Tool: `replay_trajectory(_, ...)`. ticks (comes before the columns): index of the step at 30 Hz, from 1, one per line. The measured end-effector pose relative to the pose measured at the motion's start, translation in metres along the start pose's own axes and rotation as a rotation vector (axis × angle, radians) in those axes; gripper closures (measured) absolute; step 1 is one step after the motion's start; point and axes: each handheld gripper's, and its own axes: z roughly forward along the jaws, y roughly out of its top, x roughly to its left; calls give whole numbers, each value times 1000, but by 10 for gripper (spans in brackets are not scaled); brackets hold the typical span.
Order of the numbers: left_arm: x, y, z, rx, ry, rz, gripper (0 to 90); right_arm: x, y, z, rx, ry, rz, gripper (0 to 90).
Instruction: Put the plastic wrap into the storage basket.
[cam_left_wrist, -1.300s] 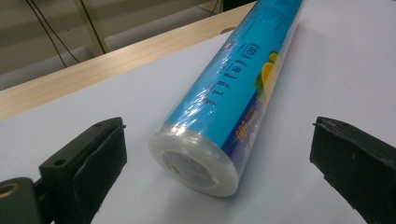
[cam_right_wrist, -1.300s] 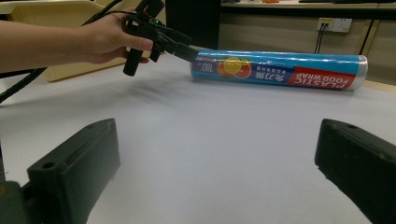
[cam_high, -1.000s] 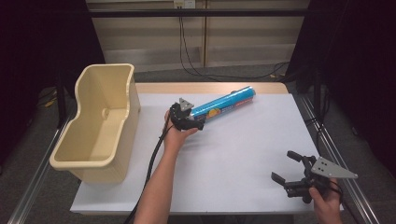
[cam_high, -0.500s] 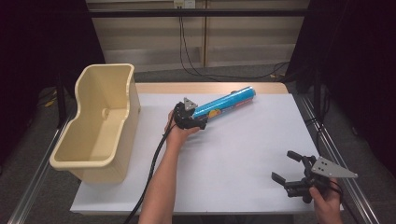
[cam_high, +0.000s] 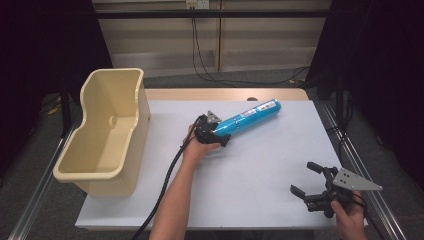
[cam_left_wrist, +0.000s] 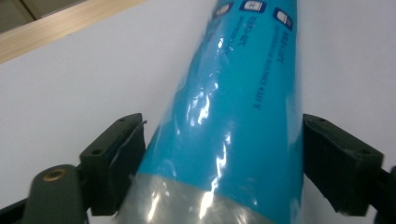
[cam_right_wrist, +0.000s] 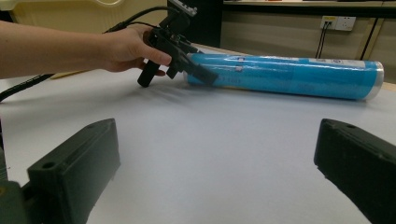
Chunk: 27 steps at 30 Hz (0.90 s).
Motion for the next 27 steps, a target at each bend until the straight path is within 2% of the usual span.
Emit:
replay_trajectory(1, -1, 1, 0, 9, 2, 6, 210, -1, 0, 0, -1, 0, -1, 0)
replay_trajectory(2, 0, 1, -2, 22, -19, 1, 223, -2, -1, -1, 1, -1, 2, 0)
replay_trajectory(3, 0, 1, -2, 22, -19, 1, 235, -2, -1, -1, 1, -1, 2, 0)
replay_trajectory(5, -2, 2, -7, 49, -48, -1, 268, -4, -2, -1, 2, -5, 9, 0)
replay_trajectory(8, -10, 2, -12, 58, -45, 22, 303, -3, -1, -1, 1, -1, 9, 0)
replay_trajectory(11, -13, -3, -17, 54, -55, -19, 312, -2, -1, 0, 1, 1, 5, 0)
replay_trajectory(15, -16, -8, -24, 51, -49, -26, 317, -1, -1, 1, 5, 5, 1, 0)
replay_trajectory(19, -16, -16, -37, 66, -51, -56, 317, -1, -1, 0, 7, 1, 2, 0)
replay_trajectory(21, -14, -23, -50, 84, -45, -54, 316, 0, -1, 0, 6, -1, 3, 0)
replay_trajectory(23, -14, -26, -55, 84, -47, -57, 317, 0, -1, 0, 3, -3, 3, 0)
replay_trajectory(26, -13, -38, -76, 81, -39, -75, 317, 1, -1, 0, 1, -8, -5, 0)
replay_trajectory(27, -13, -38, -76, 81, -39, -75, 317, 1, -1, 0, 1, -5, -5, 0)
